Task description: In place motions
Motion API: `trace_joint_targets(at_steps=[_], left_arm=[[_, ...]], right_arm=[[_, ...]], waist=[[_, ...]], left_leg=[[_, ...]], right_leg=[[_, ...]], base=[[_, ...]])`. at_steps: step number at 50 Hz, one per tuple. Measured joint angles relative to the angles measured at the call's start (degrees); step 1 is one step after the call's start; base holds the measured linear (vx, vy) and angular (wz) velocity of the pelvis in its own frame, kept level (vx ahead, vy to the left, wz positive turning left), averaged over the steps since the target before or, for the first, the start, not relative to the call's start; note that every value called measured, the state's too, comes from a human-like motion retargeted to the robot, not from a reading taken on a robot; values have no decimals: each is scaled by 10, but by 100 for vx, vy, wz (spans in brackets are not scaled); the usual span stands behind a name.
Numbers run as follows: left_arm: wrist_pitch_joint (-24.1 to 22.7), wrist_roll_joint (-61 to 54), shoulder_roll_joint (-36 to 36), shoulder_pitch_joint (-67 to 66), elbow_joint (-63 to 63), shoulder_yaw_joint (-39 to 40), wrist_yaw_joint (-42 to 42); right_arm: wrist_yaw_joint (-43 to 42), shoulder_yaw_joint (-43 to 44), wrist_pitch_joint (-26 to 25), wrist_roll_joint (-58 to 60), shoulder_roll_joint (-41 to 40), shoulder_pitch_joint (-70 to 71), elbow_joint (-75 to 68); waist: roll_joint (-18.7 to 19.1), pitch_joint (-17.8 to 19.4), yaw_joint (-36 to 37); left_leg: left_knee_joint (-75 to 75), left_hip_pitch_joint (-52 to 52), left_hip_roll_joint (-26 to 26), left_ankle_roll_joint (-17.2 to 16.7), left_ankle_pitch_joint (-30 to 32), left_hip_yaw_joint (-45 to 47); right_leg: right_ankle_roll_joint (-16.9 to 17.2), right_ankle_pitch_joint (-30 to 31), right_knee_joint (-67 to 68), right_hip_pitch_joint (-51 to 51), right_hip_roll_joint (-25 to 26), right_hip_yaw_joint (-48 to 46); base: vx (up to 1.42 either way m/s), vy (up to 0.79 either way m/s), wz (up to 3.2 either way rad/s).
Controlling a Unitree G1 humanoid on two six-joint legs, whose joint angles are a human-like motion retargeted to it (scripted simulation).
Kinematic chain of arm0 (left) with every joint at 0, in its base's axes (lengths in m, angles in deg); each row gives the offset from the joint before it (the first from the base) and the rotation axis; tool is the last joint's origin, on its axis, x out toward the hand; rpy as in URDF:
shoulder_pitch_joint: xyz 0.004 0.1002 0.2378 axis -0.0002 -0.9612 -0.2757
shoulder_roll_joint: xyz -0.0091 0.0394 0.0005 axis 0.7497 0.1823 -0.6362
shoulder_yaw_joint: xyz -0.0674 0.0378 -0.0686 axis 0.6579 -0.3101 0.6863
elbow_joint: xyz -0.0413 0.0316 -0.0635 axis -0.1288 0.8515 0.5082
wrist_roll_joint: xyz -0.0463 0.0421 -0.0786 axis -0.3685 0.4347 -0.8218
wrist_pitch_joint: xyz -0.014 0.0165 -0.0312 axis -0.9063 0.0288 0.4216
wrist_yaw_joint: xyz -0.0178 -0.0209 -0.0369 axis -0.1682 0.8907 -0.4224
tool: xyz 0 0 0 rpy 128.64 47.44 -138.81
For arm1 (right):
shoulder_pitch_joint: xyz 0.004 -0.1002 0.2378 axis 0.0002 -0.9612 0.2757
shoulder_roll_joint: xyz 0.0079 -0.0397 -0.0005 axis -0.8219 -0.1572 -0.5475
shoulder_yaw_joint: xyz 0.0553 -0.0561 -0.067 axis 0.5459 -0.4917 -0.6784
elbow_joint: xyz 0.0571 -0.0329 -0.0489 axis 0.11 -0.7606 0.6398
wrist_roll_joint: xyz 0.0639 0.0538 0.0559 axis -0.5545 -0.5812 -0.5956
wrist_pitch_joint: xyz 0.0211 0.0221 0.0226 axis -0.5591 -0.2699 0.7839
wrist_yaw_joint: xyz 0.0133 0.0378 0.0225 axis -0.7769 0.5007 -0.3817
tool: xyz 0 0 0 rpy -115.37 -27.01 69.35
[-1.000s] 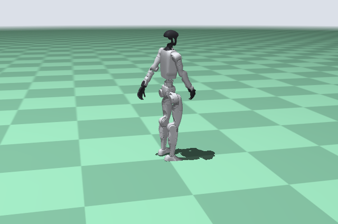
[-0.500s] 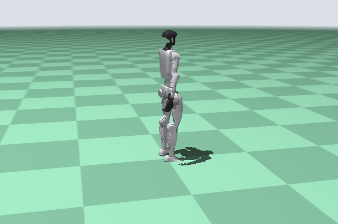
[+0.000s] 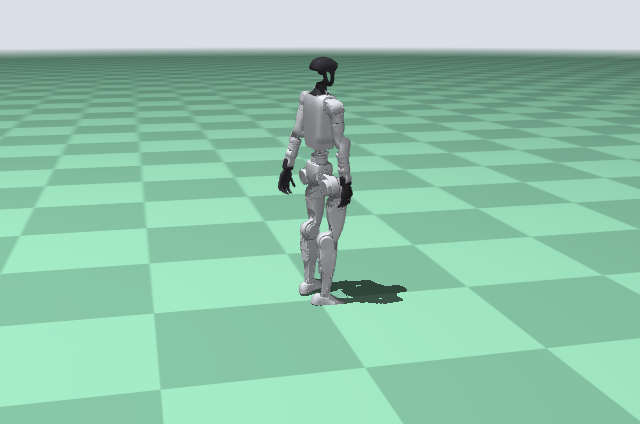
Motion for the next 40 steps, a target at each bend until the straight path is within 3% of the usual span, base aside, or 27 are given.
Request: trace_joint_targets(at_steps=[3,8,15,22,28,32,40], left_arm=[[10,-16,-3,-75,19,41,-6],[24,-17,-9,-156,30,77,6],[28,-23,-7,-141,18,71,11],[15,-50,-6,6,2,11,28],[-6,-64,-1,140,-37,-54,16],[-24,-65,4,206,-76,-90,-10],[-54,-62,11,245,-137,-124,-22]], right_arm=[[47,-19,17,-2,-37,57,81],[94,-51,43,-56,-76,118,194],[105,-66,73,-57,-76,123,252],[72,-36,64,2,-39,44,142],[0,17,11,41,17,-49,-30],[-45,59,-19,49,53,-149,-46],[-92,147,-16,57,98,-281,-46]], waist=[[4,4,29],[9,0,13],[5,-5,9],[1,-9,10],[-3,-13,7],[-5,-13,-3],[-10,-8,-22]], left_leg=[[-7,7,5,2,-1,43],[-8,9,4,-1,-9,38],[-7,4,-1,-1,-12,28],[-5,-1,-1,0,-11,23],[-2,-7,3,2,-9,24],[0,-14,4,2,-7,23],[2,-18,2,3,-4,22]], right_leg=[[-4,6,1,-6,10,42],[-3,6,2,-8,8,37],[-3,5,1,-7,3,26],[-1,7,0,-6,1,21],[1,8,-1,-8,2,21],[3,8,-2,-11,1,17],[2,8,-2,-11,-4,11]], base=[[0,1,-83],[0,0,-1],[0,0,0],[0,0,0],[0,0,0],[0,0,0],[0,0,0]])
